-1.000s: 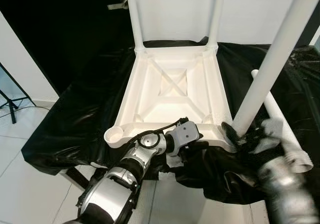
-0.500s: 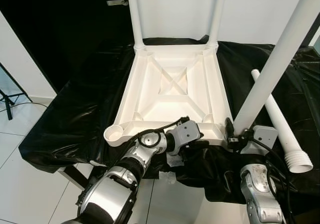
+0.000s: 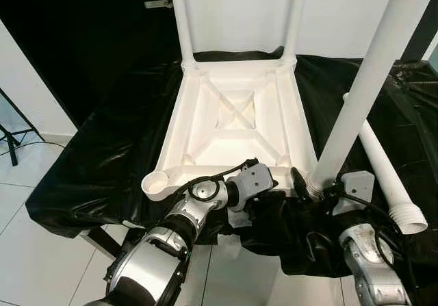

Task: Building children table

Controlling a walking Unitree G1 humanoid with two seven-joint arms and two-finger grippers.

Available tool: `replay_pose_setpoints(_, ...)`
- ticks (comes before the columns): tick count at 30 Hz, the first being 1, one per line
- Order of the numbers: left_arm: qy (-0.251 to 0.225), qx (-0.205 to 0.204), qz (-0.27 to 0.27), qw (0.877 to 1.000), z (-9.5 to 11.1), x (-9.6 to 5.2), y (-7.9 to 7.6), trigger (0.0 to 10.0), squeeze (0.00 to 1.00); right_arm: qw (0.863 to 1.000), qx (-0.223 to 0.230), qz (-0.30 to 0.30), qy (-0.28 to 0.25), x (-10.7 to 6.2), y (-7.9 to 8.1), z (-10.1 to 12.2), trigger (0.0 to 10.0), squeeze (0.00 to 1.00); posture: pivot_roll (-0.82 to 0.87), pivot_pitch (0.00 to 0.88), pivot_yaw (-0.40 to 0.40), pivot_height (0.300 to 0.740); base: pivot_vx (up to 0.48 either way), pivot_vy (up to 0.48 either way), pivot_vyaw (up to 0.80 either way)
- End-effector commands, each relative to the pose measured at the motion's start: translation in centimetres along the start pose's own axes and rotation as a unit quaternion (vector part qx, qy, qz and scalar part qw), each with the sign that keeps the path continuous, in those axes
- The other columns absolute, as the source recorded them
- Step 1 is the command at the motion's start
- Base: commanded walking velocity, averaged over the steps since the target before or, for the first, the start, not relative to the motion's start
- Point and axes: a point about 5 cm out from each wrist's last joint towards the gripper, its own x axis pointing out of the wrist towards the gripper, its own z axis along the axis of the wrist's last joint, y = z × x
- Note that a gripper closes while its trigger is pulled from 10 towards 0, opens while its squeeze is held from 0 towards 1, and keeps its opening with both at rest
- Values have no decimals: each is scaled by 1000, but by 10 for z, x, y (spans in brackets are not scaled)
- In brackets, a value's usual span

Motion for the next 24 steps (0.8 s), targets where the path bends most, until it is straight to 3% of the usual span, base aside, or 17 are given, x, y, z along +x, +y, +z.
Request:
replay_pose_setpoints(1,52,-30,0,998,-21,1,-14,10000,0,998,11,64,10,6,10,-1,10000,0,-183,0,59,740,0,0,0)
replay_pose_setpoints(4,51,-31,-4,998,-21,2,-15,10000,0,988,-11,147,38,7,-5,1,10000,0,-183,0,61,740,0,0,0)
replay_pose_setpoints(10,51,-31,-3,998,-21,1,-15,10000,0,985,-24,167,46,8,-14,3,10000,0,-180,0,60,740,0,0,0)
replay_pose_setpoints(11,51,-31,-3,998,-21,1,-14,10000,0,981,-29,183,51,9,-18,4,6667,0,-176,0,57,740,0,0,0)
replay_pose_setpoints(12,52,-32,-1,998,-22,0,-14,10000,0,975,-32,213,58,8,-17,5,0,0,-168,0,52,740,0,0,0)
replay_pose_setpoints(16,53,-35,3,998,-23,-1,-14,10000,0,964,-33,255,71,5,-15,4,0,0,-164,0,51,740,0,0,0)
replay_pose_setpoints(21,53,-36,5,998,-25,-2,-14,10000,0,965,-10,248,84,5,-14,-3,0,0,-159,0,50,740,0,0,0)
replay_pose_setpoints(24,53,-36,5,998,-25,-2,-14,10000,0,971,11,225,85,4,-2,-9,0,0,-157,0,55,740,0,0,0)
